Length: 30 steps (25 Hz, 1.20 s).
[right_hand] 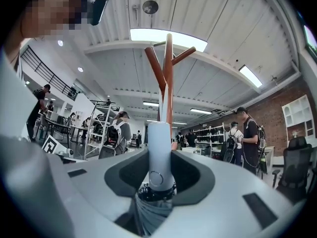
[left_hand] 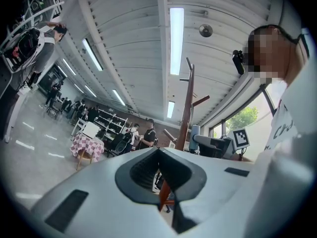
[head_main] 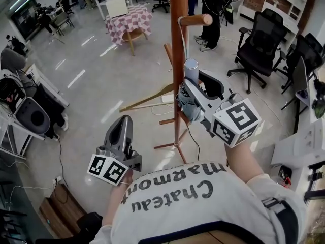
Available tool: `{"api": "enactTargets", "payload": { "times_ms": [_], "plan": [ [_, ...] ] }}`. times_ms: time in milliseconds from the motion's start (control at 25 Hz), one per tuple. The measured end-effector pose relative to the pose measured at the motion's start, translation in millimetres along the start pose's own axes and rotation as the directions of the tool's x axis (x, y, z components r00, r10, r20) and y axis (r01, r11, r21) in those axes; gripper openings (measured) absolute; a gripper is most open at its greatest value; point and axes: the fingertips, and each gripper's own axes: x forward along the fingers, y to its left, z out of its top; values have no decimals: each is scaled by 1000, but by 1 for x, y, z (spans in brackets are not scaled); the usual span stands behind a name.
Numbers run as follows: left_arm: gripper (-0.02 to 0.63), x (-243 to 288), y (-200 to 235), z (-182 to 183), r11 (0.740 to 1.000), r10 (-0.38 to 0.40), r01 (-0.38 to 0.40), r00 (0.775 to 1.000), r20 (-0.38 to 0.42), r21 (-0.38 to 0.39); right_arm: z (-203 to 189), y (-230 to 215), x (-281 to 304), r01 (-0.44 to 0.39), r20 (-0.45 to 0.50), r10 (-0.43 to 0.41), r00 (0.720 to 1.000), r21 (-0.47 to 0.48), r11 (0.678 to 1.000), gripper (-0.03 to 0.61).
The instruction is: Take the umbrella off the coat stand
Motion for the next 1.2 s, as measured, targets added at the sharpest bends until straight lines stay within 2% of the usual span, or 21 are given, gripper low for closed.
{"api": "enactTargets", "payload": {
  "times_ms": [600,1200],
  "plan": [
    [23,3,-2,11,1000,-12,11,1000,17,20,5,-5,-5,34,-7,-34,999,11,999,149],
    [23,-3,-5,18,999,-26,26,999,41,24,24,3,-16,49,28,-49,998,-13,999,149]
  ]
}}
